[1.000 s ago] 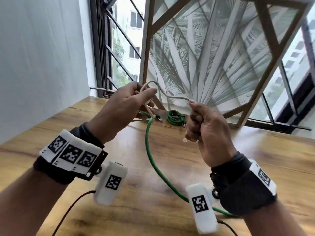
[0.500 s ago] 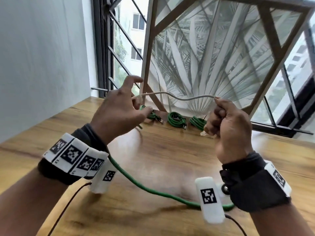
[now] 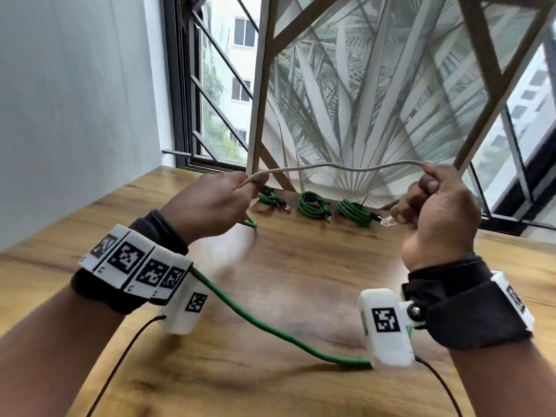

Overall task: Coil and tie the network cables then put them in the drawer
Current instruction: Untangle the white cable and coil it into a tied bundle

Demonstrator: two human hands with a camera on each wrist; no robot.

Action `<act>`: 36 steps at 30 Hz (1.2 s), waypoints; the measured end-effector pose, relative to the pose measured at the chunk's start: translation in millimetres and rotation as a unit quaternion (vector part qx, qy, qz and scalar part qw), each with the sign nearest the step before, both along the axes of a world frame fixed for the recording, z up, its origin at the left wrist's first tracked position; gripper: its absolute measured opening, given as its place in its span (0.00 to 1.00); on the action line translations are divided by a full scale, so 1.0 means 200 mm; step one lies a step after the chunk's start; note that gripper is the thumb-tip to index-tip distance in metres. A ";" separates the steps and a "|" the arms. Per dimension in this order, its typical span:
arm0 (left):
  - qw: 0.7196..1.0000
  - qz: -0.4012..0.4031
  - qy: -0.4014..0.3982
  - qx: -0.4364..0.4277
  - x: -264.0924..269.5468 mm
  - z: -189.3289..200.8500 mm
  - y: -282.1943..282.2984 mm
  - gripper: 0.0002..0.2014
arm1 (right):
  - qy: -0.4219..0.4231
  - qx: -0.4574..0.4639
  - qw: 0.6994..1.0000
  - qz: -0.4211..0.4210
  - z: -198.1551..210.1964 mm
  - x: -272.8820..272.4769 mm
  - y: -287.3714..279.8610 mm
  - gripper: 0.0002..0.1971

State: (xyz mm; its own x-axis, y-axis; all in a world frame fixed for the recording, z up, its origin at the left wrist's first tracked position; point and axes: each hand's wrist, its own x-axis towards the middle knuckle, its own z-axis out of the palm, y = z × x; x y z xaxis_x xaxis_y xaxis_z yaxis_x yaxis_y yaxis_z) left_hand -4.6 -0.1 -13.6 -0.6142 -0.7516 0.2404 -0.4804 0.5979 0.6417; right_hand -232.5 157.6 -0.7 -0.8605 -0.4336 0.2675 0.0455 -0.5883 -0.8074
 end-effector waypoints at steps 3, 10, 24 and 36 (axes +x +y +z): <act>1.000 0.000 0.010 0.027 -0.01 0.00 0.00 0.35 | -0.007 0.002 1.000 -0.009 0.02 -0.01 0.02 0.22; 0.997 0.048 -0.036 -0.039 0.03 0.05 0.03 0.48 | 0.002 -0.010 0.999 -0.040 0.03 0.00 0.03 0.23; 0.996 0.007 -0.083 0.019 0.05 0.03 0.00 0.62 | 0.017 0.028 0.999 -0.014 0.02 0.00 0.02 0.22; 0.952 0.159 -0.225 -0.133 0.05 -0.03 -0.12 0.50 | 0.069 0.084 0.988 0.110 0.00 0.04 0.03 0.23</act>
